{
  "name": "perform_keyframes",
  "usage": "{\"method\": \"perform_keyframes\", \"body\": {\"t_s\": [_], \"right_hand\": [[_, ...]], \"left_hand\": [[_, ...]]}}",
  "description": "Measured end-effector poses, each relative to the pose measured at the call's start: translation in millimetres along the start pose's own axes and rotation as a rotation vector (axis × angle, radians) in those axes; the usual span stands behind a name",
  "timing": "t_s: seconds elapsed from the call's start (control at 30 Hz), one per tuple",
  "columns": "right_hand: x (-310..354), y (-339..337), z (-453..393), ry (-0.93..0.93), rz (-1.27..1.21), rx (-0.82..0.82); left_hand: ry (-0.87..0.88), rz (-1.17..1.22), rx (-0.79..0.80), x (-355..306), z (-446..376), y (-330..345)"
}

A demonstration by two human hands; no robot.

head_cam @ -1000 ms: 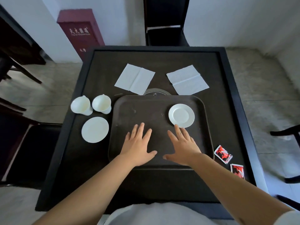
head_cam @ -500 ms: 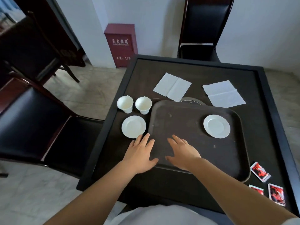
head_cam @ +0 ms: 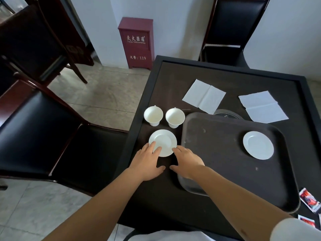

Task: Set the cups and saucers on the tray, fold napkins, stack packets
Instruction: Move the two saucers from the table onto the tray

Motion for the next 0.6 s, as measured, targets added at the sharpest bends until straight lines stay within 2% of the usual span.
{"method": "perform_keyframes", "body": {"t_s": [0.13,0.33,0.6], "right_hand": [[5.0,7.3,-25.0,0.017,0.017,0.019],[3.1,15.0,-57.4,0.055,0.076,-0.036],[-0.5,26.7,-87.2,0.101,0.095,0.018]], "left_hand": [[0.021,0.010,0.005,14.9,-23.7,8.9],[0.084,0.024,0.028,30.5,-51.6,23.7],[0.126,0.134,0.063,36.9,-76.0,37.0]]}}
Point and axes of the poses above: each hand's wrist, its own z-axis away from the middle knuckle, its own y-axis out of the palm, x = y × z, the point moved 6 cm from there along -z, towards the middle knuckle, and after that the axes turned 11 degrees about -x, right-handed, at the moved point
